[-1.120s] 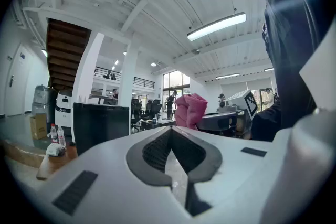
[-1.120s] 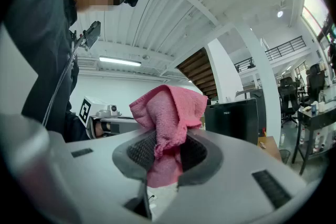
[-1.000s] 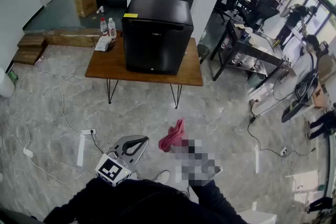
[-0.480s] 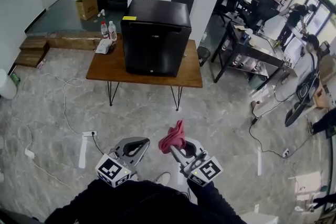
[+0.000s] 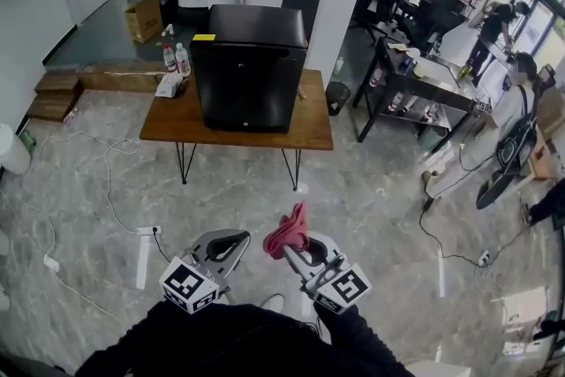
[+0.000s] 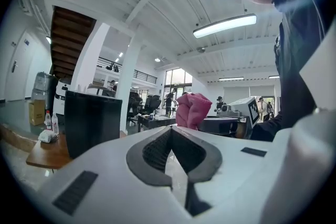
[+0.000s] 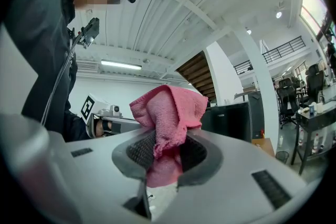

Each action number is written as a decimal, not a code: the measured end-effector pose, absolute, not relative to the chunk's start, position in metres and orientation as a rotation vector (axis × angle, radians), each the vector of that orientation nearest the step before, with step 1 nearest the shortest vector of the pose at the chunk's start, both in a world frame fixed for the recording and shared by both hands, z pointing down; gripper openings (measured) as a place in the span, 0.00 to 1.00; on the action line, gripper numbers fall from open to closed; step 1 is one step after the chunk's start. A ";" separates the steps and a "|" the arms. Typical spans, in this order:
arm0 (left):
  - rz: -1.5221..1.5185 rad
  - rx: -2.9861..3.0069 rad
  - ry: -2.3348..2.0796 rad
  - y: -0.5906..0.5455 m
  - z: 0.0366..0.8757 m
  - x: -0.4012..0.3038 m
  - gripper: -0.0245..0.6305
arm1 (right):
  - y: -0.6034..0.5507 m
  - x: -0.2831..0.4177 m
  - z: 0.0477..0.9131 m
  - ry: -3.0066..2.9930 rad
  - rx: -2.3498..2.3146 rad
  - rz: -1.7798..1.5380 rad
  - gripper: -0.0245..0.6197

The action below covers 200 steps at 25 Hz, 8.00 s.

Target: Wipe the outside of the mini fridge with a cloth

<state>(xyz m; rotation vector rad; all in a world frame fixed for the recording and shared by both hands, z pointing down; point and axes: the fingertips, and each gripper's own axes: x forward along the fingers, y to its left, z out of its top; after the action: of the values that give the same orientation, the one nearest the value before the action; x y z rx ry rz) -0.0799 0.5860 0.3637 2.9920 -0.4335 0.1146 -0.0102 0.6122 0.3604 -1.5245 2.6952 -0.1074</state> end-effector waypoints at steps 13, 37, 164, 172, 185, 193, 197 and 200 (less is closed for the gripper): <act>0.174 3.045 -0.577 0.582 0.369 -0.009 0.05 | 0.605 0.041 0.356 2.742 -1.462 -0.032 0.20; 0.085 3.075 -0.701 0.209 0.370 -0.129 0.05 | 0.249 -0.071 0.378 2.872 -1.515 0.052 0.20; 0.183 2.964 -0.691 0.020 0.509 0.141 0.05 | 0.014 0.207 0.563 3.274 -2.373 0.635 0.20; 0.339 2.916 -0.671 0.018 0.580 0.161 0.05 | 0.010 0.217 0.657 3.477 -2.252 0.458 0.20; 0.492 2.794 -0.685 0.008 0.679 0.182 0.05 | 0.012 0.224 0.787 3.760 -2.031 0.087 0.20; 0.491 2.805 -0.690 0.031 0.657 0.201 0.05 | 0.033 0.229 0.773 3.704 -1.878 -0.022 0.20; 0.385 2.828 -0.697 0.052 0.604 0.225 0.05 | 0.061 0.268 0.713 3.494 -1.999 -0.065 0.20; 0.261 2.862 -0.682 0.066 0.554 0.256 0.05 | 0.075 0.304 0.659 3.343 -2.093 -0.044 0.20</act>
<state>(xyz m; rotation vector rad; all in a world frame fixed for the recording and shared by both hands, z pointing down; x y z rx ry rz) 0.2555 0.0658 0.5538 2.8618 -0.6821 0.2606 0.3041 0.0750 0.6595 -2.0932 3.3426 -0.0444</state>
